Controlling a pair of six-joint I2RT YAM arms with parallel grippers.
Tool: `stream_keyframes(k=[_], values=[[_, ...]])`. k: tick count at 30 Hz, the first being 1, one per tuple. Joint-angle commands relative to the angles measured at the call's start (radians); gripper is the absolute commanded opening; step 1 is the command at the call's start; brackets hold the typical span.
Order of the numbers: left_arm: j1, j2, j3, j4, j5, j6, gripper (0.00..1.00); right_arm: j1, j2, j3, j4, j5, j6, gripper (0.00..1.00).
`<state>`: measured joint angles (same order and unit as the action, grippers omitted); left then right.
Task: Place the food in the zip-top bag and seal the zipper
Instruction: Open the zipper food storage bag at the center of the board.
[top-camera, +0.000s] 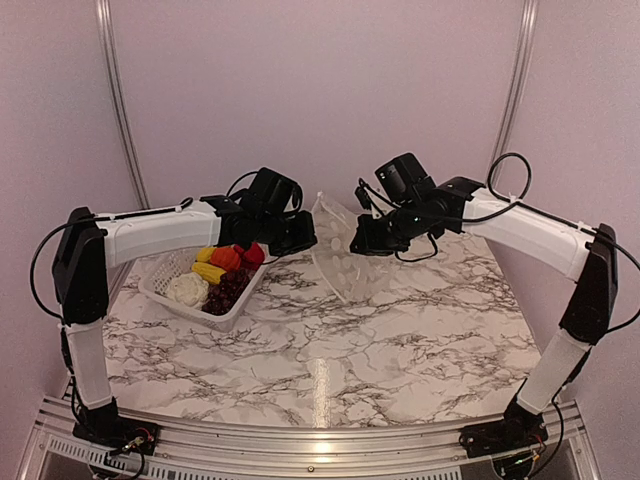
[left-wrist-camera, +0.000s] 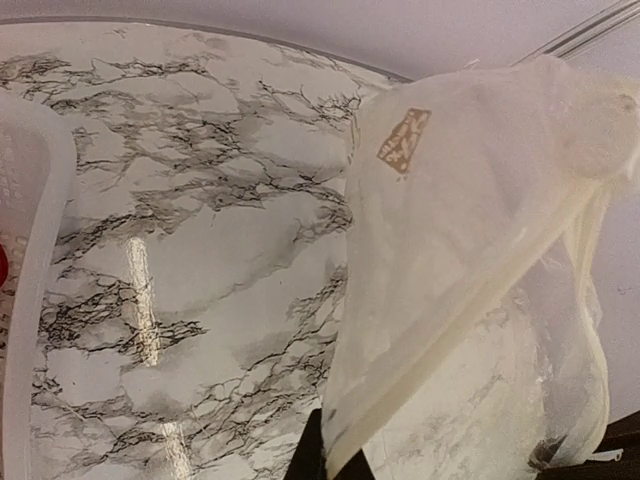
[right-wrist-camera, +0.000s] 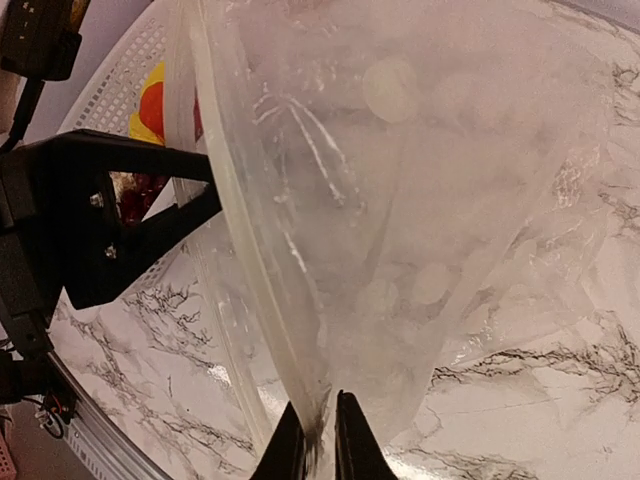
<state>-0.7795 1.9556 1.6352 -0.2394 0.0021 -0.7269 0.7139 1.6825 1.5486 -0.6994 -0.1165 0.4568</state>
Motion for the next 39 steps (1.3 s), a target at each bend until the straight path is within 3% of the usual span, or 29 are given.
stream_keyframes(k=[1,5,12,17,23,28,33,39], values=[[-0.019,-0.008,0.027,0.049,0.042,-0.032,0.00,-0.001,0.005,0.050,-0.019,0.047,0.004,0.17],[-0.023,-0.009,0.032,0.059,0.050,-0.066,0.00,0.000,0.036,0.093,-0.022,0.088,0.009,0.25],[-0.023,0.005,0.063,0.047,0.059,-0.084,0.00,0.006,0.067,0.157,-0.048,0.169,-0.039,0.26],[-0.023,0.012,0.080,0.032,0.055,-0.089,0.00,0.063,0.123,0.265,-0.100,0.169,-0.128,0.35],[-0.023,0.014,0.089,0.027,0.059,-0.094,0.00,0.073,0.187,0.311,-0.138,0.221,-0.145,0.35],[-0.023,0.008,0.086,0.023,0.059,-0.091,0.00,0.073,0.198,0.325,-0.169,0.333,-0.121,0.24],[-0.023,0.002,0.077,0.023,0.063,-0.088,0.00,0.063,0.202,0.312,-0.188,0.383,-0.107,0.24],[-0.022,0.002,0.061,0.015,0.074,-0.088,0.00,0.042,0.167,0.320,-0.181,0.436,-0.104,0.03]])
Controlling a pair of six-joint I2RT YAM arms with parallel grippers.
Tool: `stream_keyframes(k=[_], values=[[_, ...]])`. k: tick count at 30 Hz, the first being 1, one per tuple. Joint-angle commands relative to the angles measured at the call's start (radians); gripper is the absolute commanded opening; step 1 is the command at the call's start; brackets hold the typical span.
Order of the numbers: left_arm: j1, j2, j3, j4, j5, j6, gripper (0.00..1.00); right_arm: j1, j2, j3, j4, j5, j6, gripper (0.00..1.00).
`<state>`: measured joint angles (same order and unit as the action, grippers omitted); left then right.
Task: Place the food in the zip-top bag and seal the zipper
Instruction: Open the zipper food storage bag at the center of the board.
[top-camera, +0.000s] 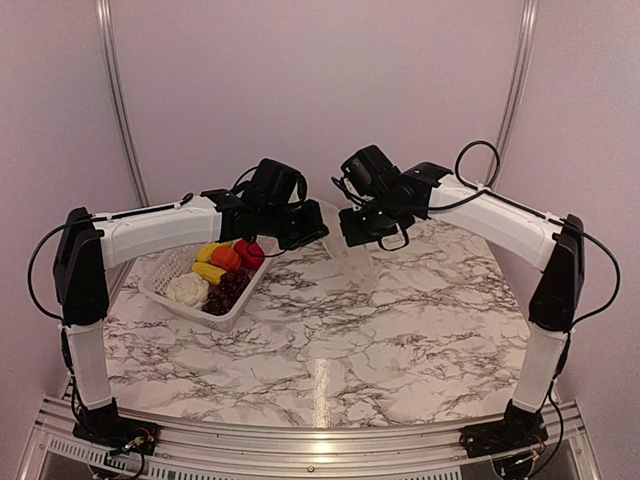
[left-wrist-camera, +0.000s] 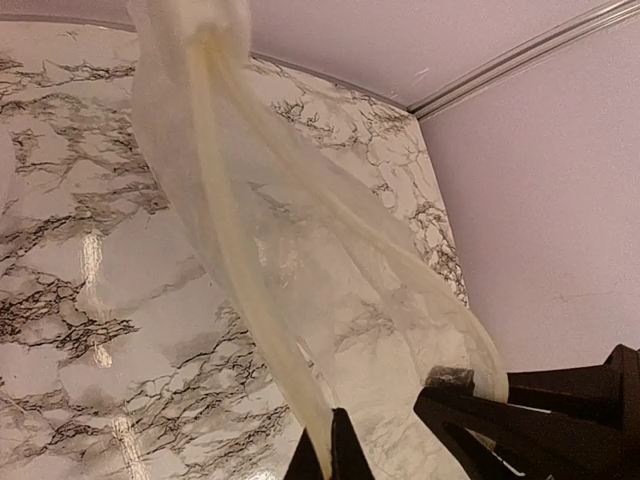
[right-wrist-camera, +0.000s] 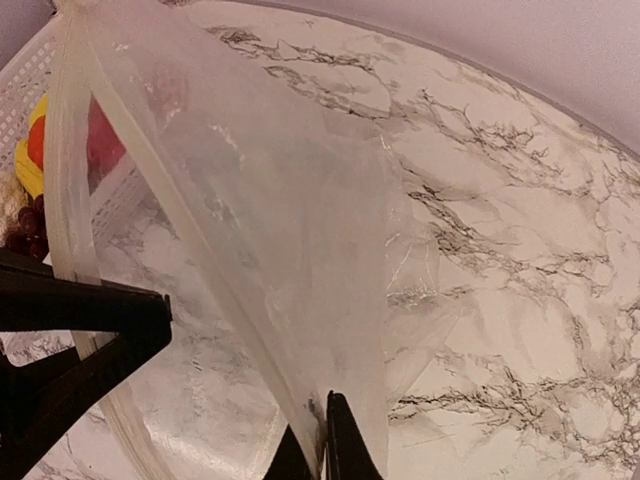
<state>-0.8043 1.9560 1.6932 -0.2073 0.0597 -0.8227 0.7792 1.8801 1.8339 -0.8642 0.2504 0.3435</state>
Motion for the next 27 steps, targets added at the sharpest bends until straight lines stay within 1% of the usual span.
stream_keyframes(k=[1,6,10,12,13,15,16,20,23,25,27], values=[[0.004,0.001,0.000,-0.020,0.016,0.007,0.00,-0.036,-0.040,0.036,-0.016,0.077,0.008,0.00],[0.006,-0.005,-0.018,-0.020,0.015,0.006,0.00,-0.120,-0.081,0.020,-0.007,0.085,-0.009,0.00],[0.005,-0.008,-0.003,-0.018,0.019,0.021,0.02,-0.129,-0.083,0.019,-0.008,0.069,-0.026,0.00],[0.005,-0.010,0.004,0.002,0.037,0.043,0.06,-0.130,-0.078,0.009,-0.008,0.058,-0.022,0.00],[0.005,-0.015,0.007,0.014,0.050,0.062,0.13,-0.129,-0.078,0.003,-0.005,0.057,-0.019,0.00],[0.005,-0.027,0.022,0.024,0.061,0.130,0.34,-0.131,-0.079,-0.003,0.004,0.058,-0.017,0.00],[0.005,-0.040,0.022,0.023,0.056,0.161,0.40,-0.133,-0.079,-0.001,0.006,0.062,-0.020,0.00],[0.008,-0.131,-0.041,0.043,0.011,0.287,0.54,-0.151,-0.076,0.020,0.011,0.064,-0.047,0.00],[0.020,-0.208,-0.105,0.030,-0.022,0.342,0.65,-0.167,-0.075,0.025,0.011,0.062,-0.080,0.00],[0.036,-0.255,-0.147,-0.002,-0.053,0.353,0.70,-0.182,-0.075,0.027,0.003,0.070,-0.100,0.00],[0.062,-0.302,-0.194,-0.031,-0.099,0.359,0.72,-0.194,-0.079,0.027,-0.001,0.075,-0.109,0.00]])
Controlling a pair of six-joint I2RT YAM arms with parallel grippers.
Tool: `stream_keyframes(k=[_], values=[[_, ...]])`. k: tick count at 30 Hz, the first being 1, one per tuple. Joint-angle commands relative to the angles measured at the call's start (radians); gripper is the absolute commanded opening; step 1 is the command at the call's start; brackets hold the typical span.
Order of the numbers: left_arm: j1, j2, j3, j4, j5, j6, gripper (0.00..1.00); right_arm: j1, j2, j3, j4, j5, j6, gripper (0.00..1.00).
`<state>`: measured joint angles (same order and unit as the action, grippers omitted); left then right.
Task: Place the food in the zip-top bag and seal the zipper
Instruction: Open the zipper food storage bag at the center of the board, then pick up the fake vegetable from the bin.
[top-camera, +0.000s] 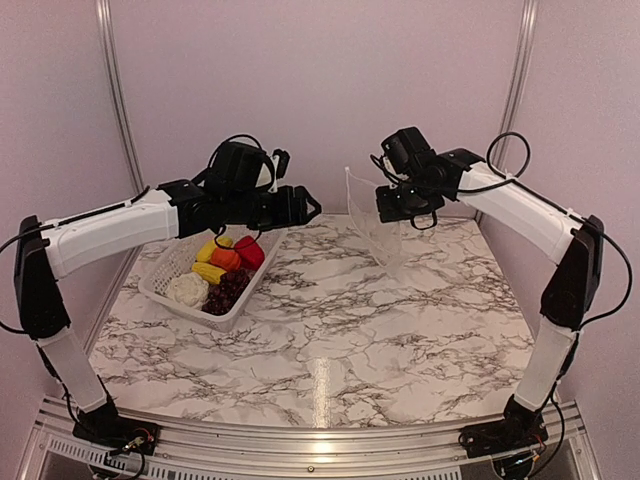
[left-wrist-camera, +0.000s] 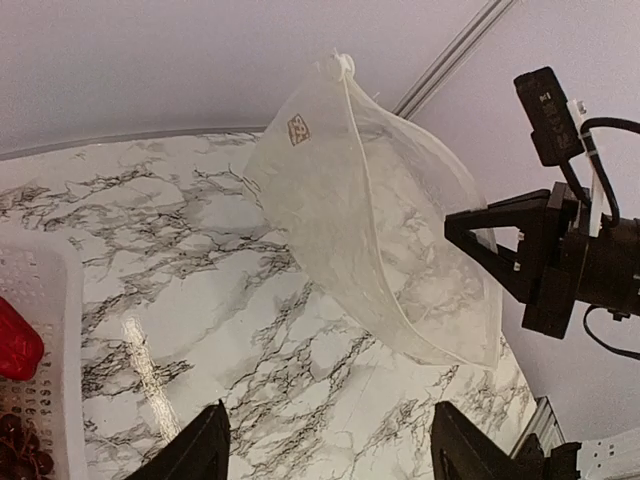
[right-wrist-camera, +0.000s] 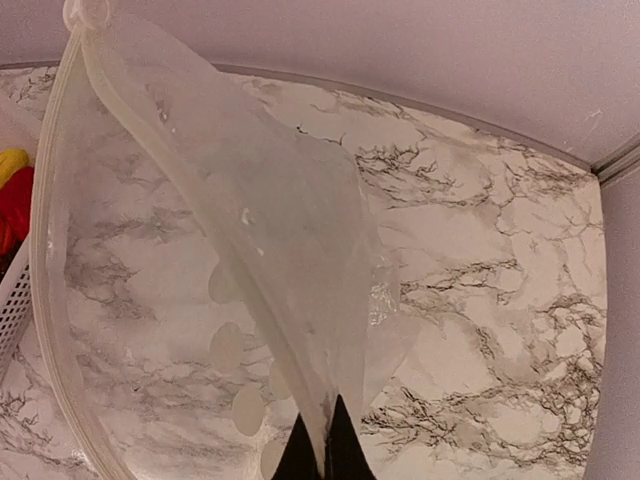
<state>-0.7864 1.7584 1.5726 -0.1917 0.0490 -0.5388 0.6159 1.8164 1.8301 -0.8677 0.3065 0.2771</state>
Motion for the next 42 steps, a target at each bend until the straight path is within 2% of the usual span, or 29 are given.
stream_keyframes(k=[1,8,12,16,20,21,22,25,30,35,42], values=[[0.060,-0.128,-0.099,-0.061,-0.101,0.075,0.72,-0.039,-0.018,0.030,0.003,0.020,-0.046,0.00],[0.192,-0.197,-0.176,-0.249,-0.201,0.049,0.72,-0.064,-0.023,0.036,-0.011,0.063,-0.077,0.00],[0.252,-0.153,-0.151,-0.382,-0.249,0.014,0.74,-0.064,-0.015,0.030,-0.011,0.029,-0.076,0.00],[0.279,-0.099,-0.142,-0.407,-0.262,0.030,0.76,-0.062,0.001,0.022,-0.005,-0.039,-0.071,0.00],[0.290,-0.017,-0.078,-0.427,-0.261,0.088,0.85,-0.061,0.015,0.036,-0.014,-0.070,-0.079,0.00],[0.294,0.006,-0.059,-0.442,-0.272,0.098,0.96,-0.060,0.016,0.040,-0.020,-0.073,-0.084,0.00],[0.300,0.030,-0.038,-0.454,-0.280,0.109,0.99,-0.061,0.018,0.045,-0.024,-0.077,-0.087,0.00],[0.316,0.083,0.001,-0.465,-0.295,0.152,0.99,-0.061,0.017,0.052,-0.032,-0.093,-0.094,0.00],[0.326,0.171,0.058,-0.480,-0.305,0.258,0.93,-0.060,0.020,0.062,-0.045,-0.124,-0.089,0.00],[0.328,0.238,0.104,-0.527,-0.359,0.294,0.91,-0.058,0.019,0.064,-0.050,-0.140,-0.079,0.00],[0.328,0.320,0.153,-0.528,-0.343,0.319,0.92,-0.048,0.021,0.054,-0.047,-0.156,-0.073,0.00]])
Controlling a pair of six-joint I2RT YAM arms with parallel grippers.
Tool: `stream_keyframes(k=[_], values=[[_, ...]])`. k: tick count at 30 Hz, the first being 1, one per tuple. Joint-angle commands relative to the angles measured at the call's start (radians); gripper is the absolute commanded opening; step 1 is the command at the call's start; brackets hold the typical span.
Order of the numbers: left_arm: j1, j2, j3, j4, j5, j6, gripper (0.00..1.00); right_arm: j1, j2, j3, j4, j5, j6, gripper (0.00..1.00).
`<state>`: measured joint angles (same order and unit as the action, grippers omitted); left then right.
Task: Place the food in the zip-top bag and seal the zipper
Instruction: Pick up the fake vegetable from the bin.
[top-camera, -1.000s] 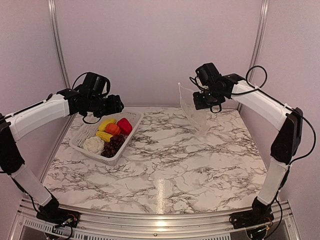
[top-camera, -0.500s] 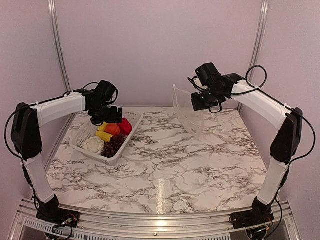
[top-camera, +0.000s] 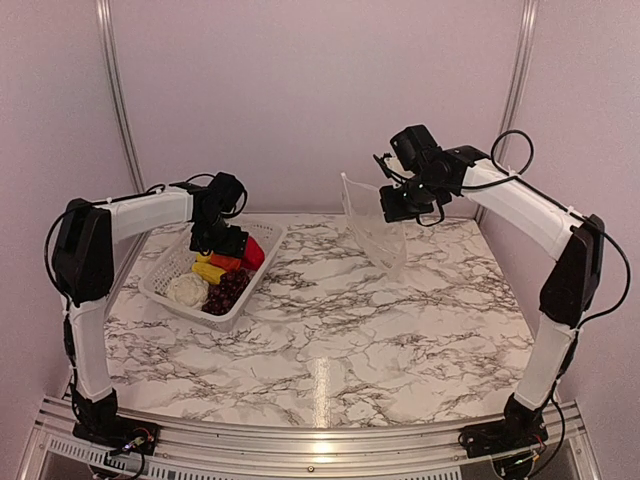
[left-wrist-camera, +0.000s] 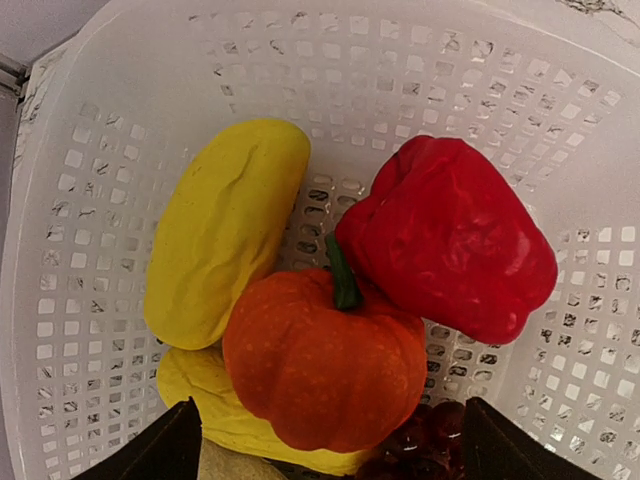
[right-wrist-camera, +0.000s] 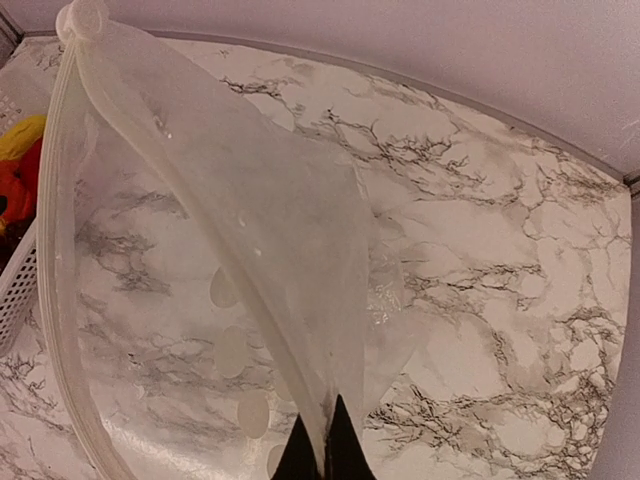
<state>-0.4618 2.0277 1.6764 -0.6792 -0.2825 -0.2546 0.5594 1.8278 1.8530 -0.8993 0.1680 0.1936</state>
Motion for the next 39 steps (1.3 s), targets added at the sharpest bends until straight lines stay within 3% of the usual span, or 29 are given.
stream_keyframes(k=[1,11,25,39], values=[[0.004,0.068,0.062,-0.040,-0.013,0.036,0.92,0.009,0.011,0.033,-0.016,-0.020,0.010,0.00],[0.018,0.213,0.221,-0.102,-0.020,0.028,0.90,0.013,0.044,0.092,-0.060,-0.030,-0.002,0.00],[0.018,0.199,0.144,-0.141,-0.063,-0.021,0.90,0.014,0.061,0.105,-0.052,-0.045,0.003,0.00],[0.017,0.093,0.051,-0.135,-0.005,-0.079,0.67,0.014,0.029,0.046,-0.015,-0.049,0.015,0.00]])
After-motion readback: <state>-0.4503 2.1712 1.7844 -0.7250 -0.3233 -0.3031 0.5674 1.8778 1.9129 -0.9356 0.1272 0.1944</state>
